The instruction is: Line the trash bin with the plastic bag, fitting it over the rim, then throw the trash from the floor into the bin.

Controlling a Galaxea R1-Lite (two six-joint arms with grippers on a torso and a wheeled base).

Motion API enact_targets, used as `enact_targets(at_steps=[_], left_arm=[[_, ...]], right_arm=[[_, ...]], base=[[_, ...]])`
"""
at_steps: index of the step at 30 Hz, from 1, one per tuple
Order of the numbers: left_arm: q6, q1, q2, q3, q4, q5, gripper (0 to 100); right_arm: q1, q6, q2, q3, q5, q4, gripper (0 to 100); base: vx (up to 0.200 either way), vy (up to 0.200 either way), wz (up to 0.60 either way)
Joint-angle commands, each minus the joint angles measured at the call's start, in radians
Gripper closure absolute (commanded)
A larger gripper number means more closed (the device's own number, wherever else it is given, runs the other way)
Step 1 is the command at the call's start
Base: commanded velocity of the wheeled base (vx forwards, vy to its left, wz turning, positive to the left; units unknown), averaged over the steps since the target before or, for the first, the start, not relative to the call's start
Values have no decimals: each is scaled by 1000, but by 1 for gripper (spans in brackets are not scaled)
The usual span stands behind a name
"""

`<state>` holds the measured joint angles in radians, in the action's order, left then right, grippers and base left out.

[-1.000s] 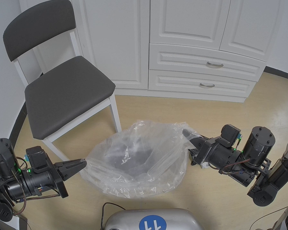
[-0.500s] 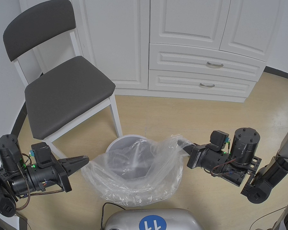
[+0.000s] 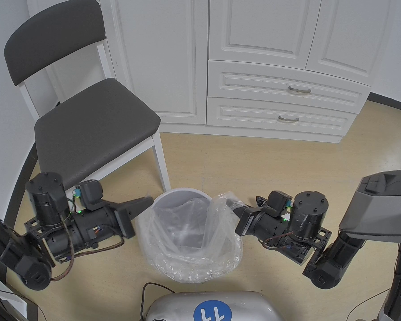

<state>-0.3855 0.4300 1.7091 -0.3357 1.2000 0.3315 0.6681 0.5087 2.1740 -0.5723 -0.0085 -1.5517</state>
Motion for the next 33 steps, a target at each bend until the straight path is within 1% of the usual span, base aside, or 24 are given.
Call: enact_targets(at_steps=[1, 3, 4, 5, 7, 8, 10, 11, 13, 14, 17, 21, 22, 23, 25, 26, 28, 29, 33], left_arm=[[-98, 90, 265, -118, 194, -117, 100], [-113, 108, 333, -131, 280, -120, 100], [-113, 108, 333, -131, 280, -120, 100], [-116, 124, 388, -141, 332, -123, 100], [-118, 130, 405, -152, 336, -123, 100], [-128, 136, 428, -180, 332, -124, 100], [-154, 138, 446, -201, 332, -124, 100], [-185, 142, 468, -226, 332, -126, 100], [-217, 145, 494, -261, 332, -126, 100], [-217, 145, 494, -261, 332, -126, 100], [-246, 145, 544, -318, 332, -126, 100], [-266, 159, 586, -384, 331, -126, 100], [-266, 159, 586, -384, 331, -126, 100], [-277, 168, 615, -428, 331, -126, 100], [-283, 173, 636, -453, 331, -126, 100], [-289, 176, 665, -488, 331, -126, 100], [-292, 174, 690, -511, 331, -126, 100], [-292, 174, 721, -539, 331, -126, 100], [-296, 176, 750, -568, 331, -126, 100]], right_arm=[[53, 28, 96, -61, 12, -19, 100], [57, 65, 98, -69, 12, -19, 100], [57, 65, 98, -69, 12, -19, 100], [57, 97, 101, -69, 13, -19, 100], [57, 111, 104, -69, 13, -19, 100], [57, 142, 112, -69, 16, -19, 100], [57, 159, 121, -69, 27, -19, 100], [57, 160, 128, -69, 36, -19, 100], [57, 155, 132, -67, 38, -19, 100], [57, 155, 132, -67, 38, -19, 100], [38, 148, 115, -63, 35, -19, 100], [-19, 103, 79, -63, 38, -19, 100], [-19, 103, 79, -63, 38, -19, 100], [-58, 77, 59, -61, 39, -19, 100], [-74, 73, 46, -55, 39, -19, 100], [-94, 73, 30, -49, 44, -19, 100], [-105, 73, 23, -43, 53, -19, 100], [-114, 73, 16, -38, 71, -19, 100], [-134, 53, 10, -37, 94, -19, 100]], base=[[0, 0, 0], [0, 0, 0], [0, 0, 0], [0, 0, 0], [0, 0, 0], [0, 0, 0], [0, 0, 0], [0, 0, 0], [0, 0, 0], [0, 0, 0], [0, 0, 0], [0, 0, 0], [0, 0, 0], [0, 0, 0], [0, 0, 0], [0, 0, 0], [0, 0, 0], [0, 0, 0], [0, 0, 0]])
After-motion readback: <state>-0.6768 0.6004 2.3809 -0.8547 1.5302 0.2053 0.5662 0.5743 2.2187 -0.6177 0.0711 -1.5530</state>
